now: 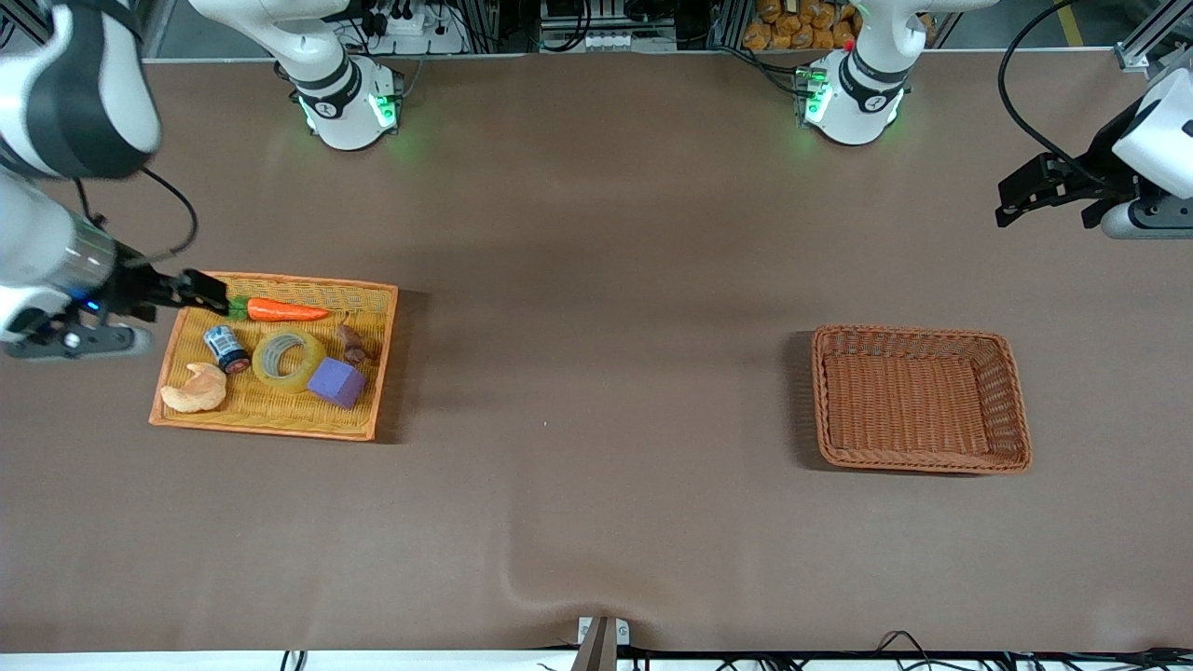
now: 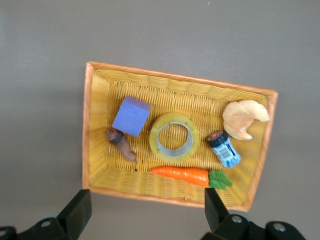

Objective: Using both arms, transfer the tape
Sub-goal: 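Reach the right gripper down to the yellow tape roll in the tray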

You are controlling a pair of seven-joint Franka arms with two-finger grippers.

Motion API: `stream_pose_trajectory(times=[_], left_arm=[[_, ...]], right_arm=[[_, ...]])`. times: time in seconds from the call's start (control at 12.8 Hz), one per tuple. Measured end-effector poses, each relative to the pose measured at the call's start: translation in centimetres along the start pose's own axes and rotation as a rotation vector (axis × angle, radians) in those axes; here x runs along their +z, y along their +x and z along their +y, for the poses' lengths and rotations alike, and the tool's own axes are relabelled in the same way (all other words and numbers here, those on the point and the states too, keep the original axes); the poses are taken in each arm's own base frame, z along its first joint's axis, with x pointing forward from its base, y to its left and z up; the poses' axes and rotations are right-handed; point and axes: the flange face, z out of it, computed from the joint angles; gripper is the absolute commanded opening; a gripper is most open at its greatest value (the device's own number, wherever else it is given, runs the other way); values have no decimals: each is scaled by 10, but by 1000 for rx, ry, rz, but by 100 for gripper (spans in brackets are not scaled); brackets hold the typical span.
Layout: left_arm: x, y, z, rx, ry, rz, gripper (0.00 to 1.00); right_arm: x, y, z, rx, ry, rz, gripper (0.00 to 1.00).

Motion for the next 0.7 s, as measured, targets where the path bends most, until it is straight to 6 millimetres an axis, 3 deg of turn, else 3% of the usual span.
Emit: stream_pose_trajectory(times=[0.23,0.55,0.7], left_arm=[[0,0,2,4,0,0,100],[0,-1,8,15,1,1,100],[-1,-1,9,17,1,2,100]], right_arm=[[81,-3,2,-59,1,-26,100],[144,-2,18,-325,13,-26,100],[186,-6,26,-399,18,-25,100]])
